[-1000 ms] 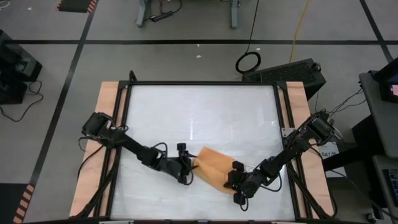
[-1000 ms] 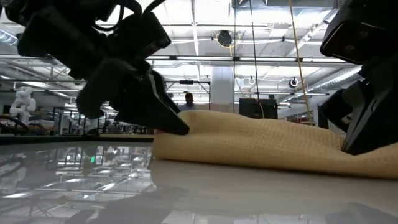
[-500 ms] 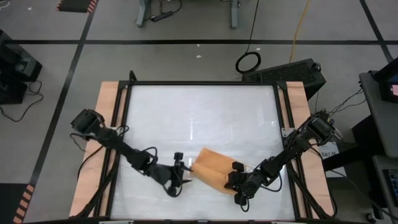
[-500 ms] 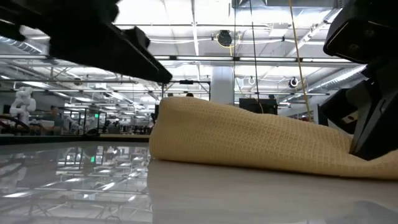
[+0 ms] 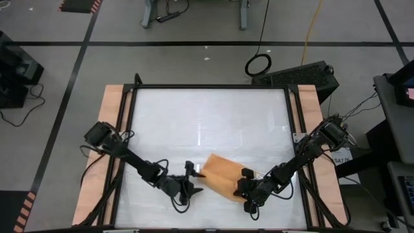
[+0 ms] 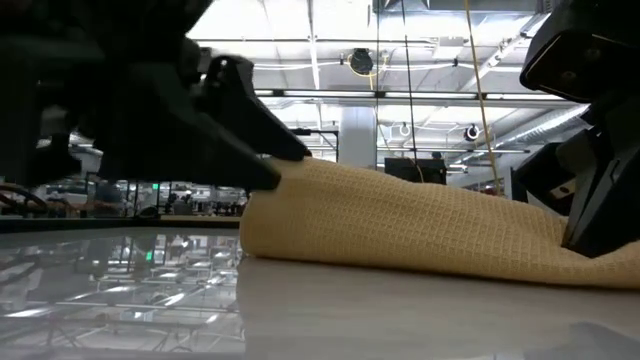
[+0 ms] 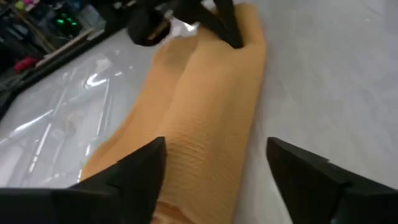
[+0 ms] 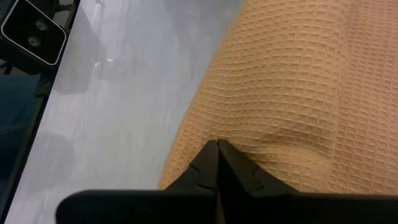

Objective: Roll towel into tight, uniform cylinder
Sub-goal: Roll the yellow towel

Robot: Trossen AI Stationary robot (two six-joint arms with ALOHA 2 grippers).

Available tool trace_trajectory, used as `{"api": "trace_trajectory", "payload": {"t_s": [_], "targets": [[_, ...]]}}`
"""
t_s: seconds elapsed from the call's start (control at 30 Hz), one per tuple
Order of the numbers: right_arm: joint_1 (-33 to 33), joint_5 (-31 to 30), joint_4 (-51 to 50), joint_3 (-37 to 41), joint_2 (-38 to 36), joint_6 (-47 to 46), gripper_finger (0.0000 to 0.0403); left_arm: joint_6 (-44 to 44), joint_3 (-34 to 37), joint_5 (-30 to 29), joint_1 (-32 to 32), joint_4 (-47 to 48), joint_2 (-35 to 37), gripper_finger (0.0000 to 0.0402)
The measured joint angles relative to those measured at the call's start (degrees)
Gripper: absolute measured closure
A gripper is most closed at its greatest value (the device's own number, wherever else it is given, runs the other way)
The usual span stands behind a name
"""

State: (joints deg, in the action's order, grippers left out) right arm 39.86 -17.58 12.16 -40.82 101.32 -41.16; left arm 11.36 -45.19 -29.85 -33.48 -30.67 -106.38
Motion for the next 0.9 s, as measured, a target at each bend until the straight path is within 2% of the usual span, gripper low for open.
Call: {"api": "trace_trajectory", "payload": {"t_s": [0.13, 0.23, 0.47, 0.6, 0.7, 0.9], "targets": [[0.0, 0.0, 0.0, 0.0, 0.0, 0.0, 0.0403, 1.9, 0.0, 1.3, 0.0, 0.9, -3.7, 0.0073], [0.0, 0.0, 0.0, 0.0, 0.0, 0.0, 0.0403, 3.3, -0.2, 0.8, 0.8, -0.9, -6.0, 0.0050], [0.0, 0.0, 0.0, 0.0, 0.0, -0.3, 0.0403, 8.0, 0.0, -2.1, 1.1, -4.2, -5.1, 0.0051], [0.0, 0.0, 0.0, 0.0, 0.0, -0.3, 0.0403, 7.5, -1.4, -1.4, 1.8, -0.1, -2.7, 0.0051], [0.0, 0.0, 0.0, 0.0, 0.0, -0.2, 0.0403, 5.9, -2.3, 1.2, 3.6, 5.0, -2.7, 0.0051], [0.0, 0.0, 0.0, 0.0, 0.0, -0.2, 0.0403, 3.8, -6.4, 10.3, 7.9, 15.0, -2.6, 0.0052]]}}
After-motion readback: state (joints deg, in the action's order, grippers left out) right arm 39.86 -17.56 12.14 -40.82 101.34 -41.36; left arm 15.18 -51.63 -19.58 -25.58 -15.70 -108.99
